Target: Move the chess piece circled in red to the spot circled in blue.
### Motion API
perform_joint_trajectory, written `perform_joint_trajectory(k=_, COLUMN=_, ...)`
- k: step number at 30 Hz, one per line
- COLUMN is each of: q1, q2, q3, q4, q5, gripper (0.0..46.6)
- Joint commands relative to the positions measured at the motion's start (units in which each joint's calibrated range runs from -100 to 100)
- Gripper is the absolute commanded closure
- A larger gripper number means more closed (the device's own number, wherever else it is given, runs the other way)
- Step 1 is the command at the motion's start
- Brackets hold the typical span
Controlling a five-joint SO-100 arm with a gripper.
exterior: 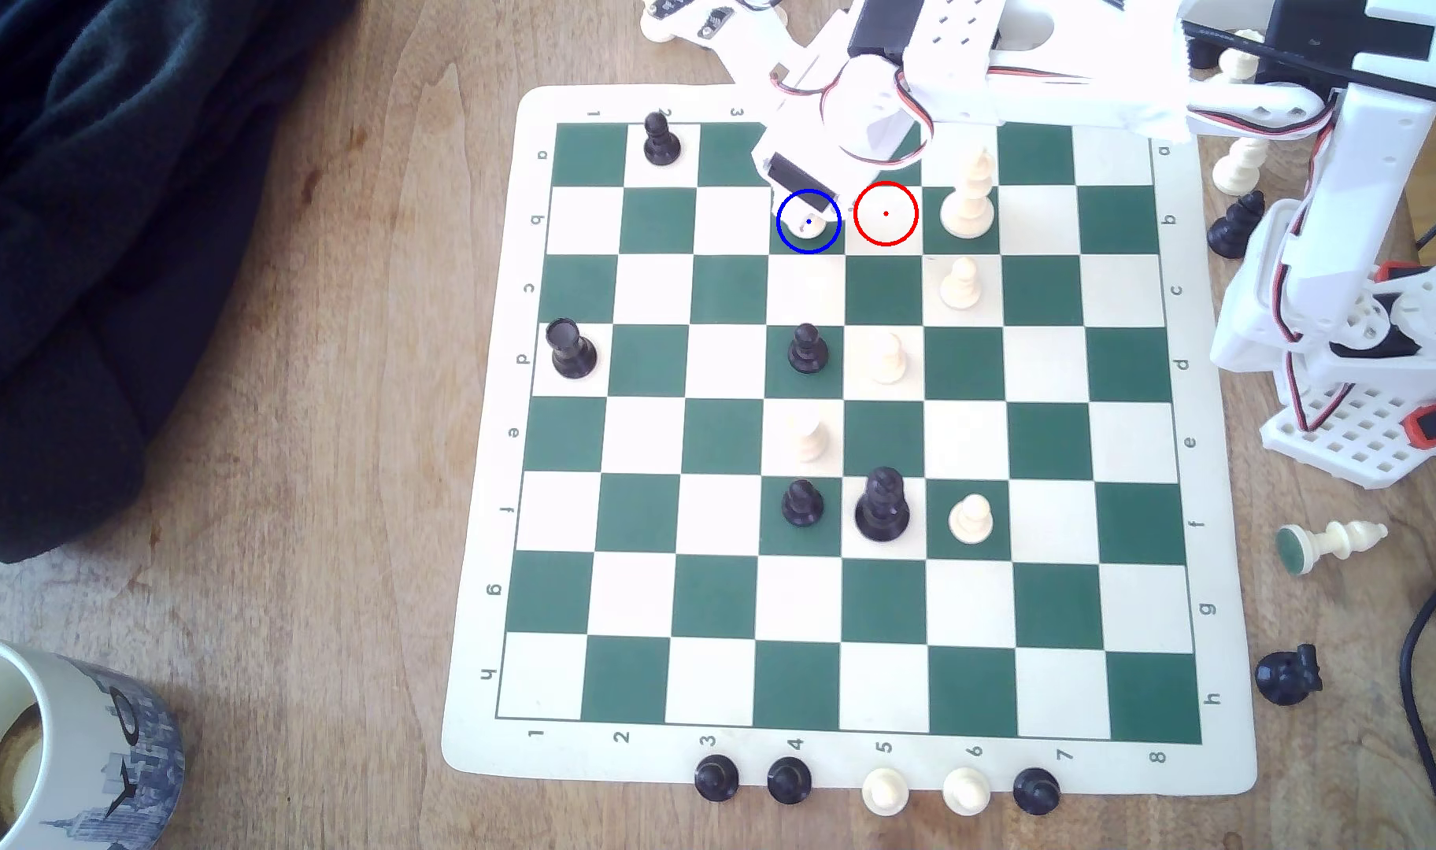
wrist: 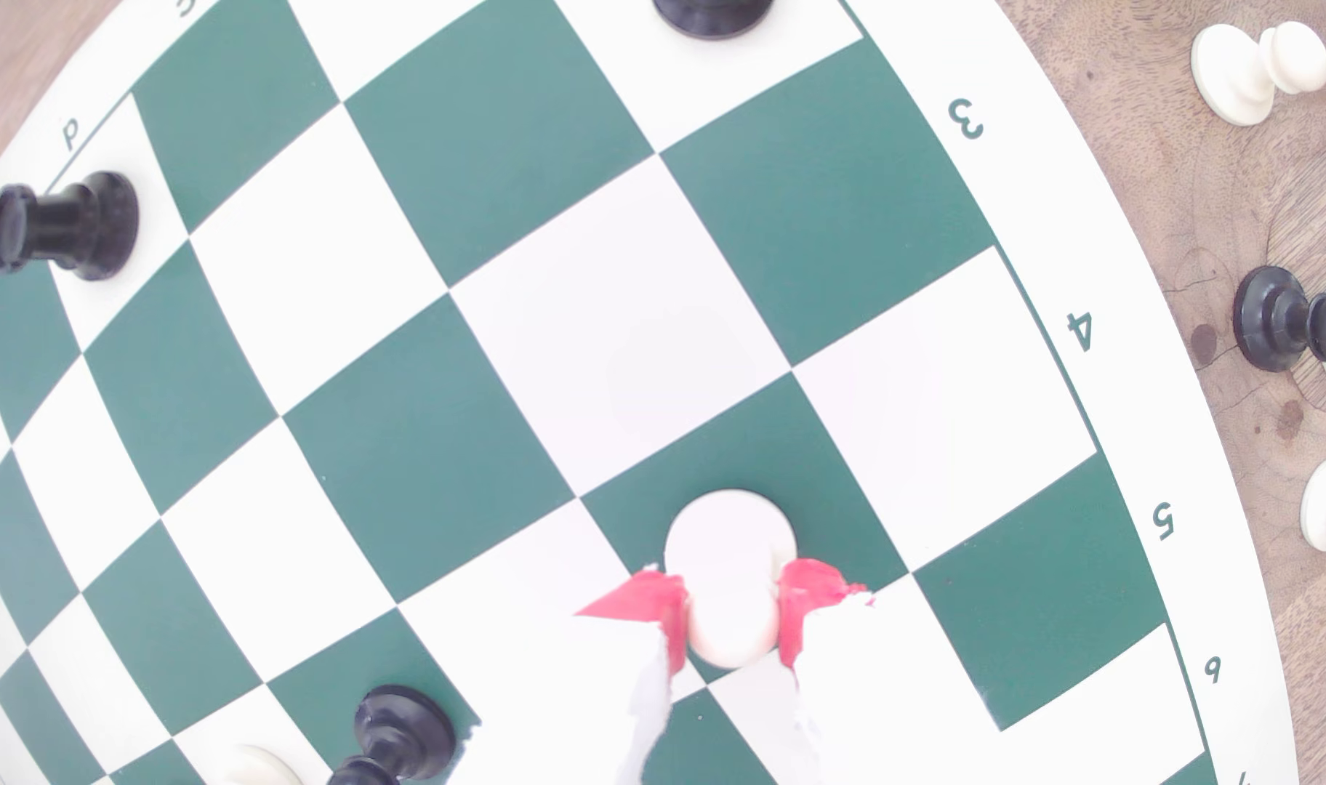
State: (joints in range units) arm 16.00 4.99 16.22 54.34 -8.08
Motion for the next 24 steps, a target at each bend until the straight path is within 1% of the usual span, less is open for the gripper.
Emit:
perform_joint_trajectory(k=1, q1=0.1, q2=-0.8, q3=-4.0, q4=-0.8, q5=-0.2, gripper=46.4)
perform_joint_trajectory(k=15, q1=-0.2, q2=0.1, q3=-3.5, q4=-0.5, q5=0.0, gripper=46.0)
perform_joint_trajectory(k=16, q1=-0.2, q2=0.1, q3=-3.5, q4=-0.5, q5=-0.1, gripper=45.3)
perform_joint_trajectory(k=17, q1=-0.2, q2=0.1, q3=-3.7, q4=-0.5, q5=-0.2, gripper=41.4)
perform_joint_trajectory(k=20, q1=0.1, q2=0.1, q3=-3.9, q4=-0.5, q5=-0.3, gripper=36.0)
perform_joint_trajectory(k=23, q1=0.3, q2=-0.1, q3=-3.9, q4=-0.5, q5=-0.3, gripper=32.5)
perform_joint_trajectory(k=24, q1=0.5, q2=-0.1, q3=-4.0, q4=-0.5, q5=-0.5, gripper=29.4)
